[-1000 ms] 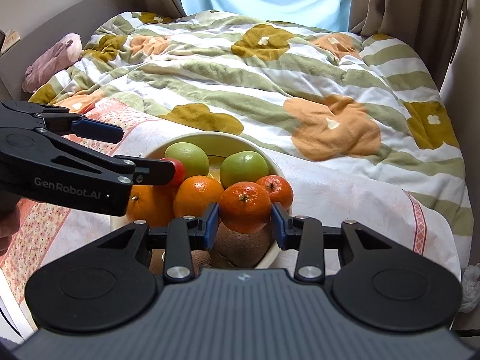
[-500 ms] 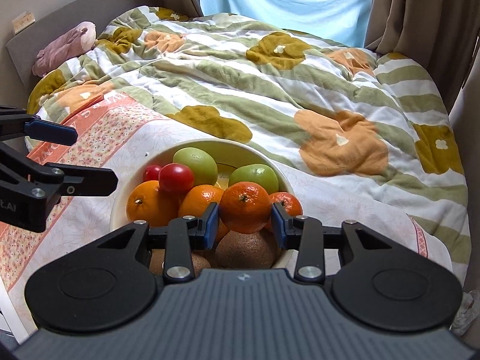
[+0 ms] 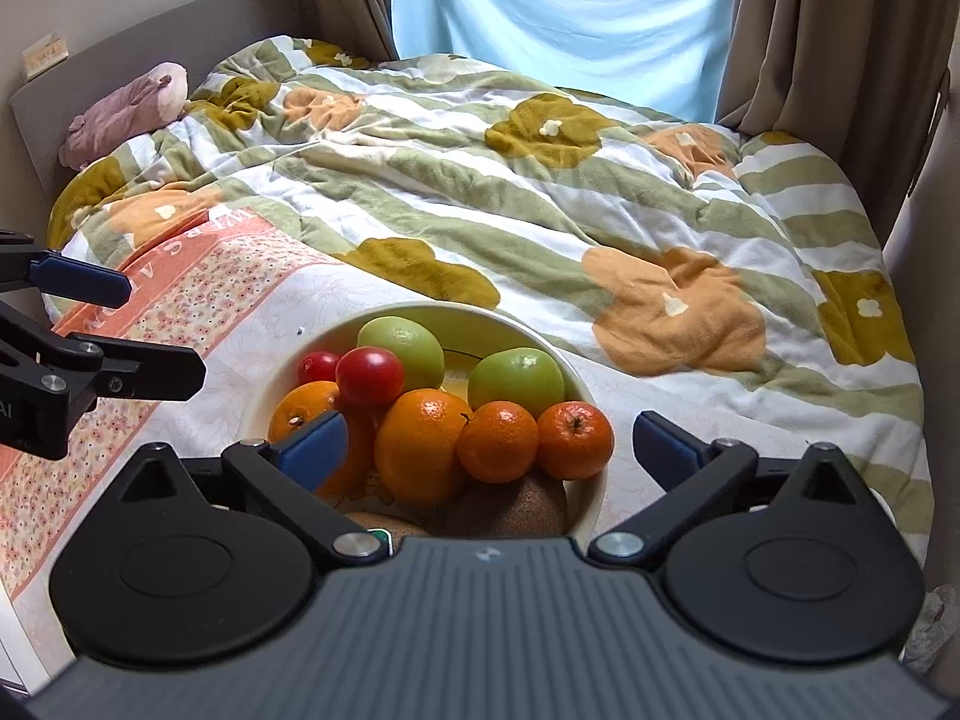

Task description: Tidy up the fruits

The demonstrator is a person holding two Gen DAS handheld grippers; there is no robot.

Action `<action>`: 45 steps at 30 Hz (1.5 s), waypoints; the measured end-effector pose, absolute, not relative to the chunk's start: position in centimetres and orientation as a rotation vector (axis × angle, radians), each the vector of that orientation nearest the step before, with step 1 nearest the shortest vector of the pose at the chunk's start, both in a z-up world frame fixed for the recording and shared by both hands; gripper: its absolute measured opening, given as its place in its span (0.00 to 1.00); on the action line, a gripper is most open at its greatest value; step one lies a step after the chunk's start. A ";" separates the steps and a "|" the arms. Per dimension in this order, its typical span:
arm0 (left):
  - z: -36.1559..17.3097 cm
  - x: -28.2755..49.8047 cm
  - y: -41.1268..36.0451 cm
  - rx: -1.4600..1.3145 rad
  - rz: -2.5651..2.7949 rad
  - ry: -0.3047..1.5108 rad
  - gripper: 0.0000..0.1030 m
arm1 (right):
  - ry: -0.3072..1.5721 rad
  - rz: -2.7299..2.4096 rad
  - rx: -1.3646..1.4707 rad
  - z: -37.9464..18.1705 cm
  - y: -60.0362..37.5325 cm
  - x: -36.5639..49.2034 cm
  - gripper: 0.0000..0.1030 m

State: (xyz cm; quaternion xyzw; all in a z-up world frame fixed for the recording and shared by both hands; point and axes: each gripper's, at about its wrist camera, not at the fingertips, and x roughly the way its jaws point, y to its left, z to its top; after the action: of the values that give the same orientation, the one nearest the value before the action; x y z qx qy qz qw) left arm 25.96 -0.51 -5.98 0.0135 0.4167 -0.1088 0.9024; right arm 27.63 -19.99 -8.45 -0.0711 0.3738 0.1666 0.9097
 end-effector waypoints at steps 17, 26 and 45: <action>0.8 16.9 2.0 0.036 -0.241 0.648 1.00 | 0.711 0.150 -0.008 0.8 -19.5 17.0 1.00; 3.0 11.4 3.0 0.063 -0.199 0.601 1.00 | 0.705 0.021 0.011 3.8 -19.6 9.4 1.00; 2.6 6.1 4.0 0.096 -0.189 0.626 1.00 | 0.729 -0.069 0.039 2.8 -19.2 2.3 1.00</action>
State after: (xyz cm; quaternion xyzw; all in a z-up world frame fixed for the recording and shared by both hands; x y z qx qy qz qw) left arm 6.08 3.96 2.65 0.0469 0.3075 -0.0926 0.9459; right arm 2.26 -19.24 2.84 0.0191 0.3563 -0.0336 0.9336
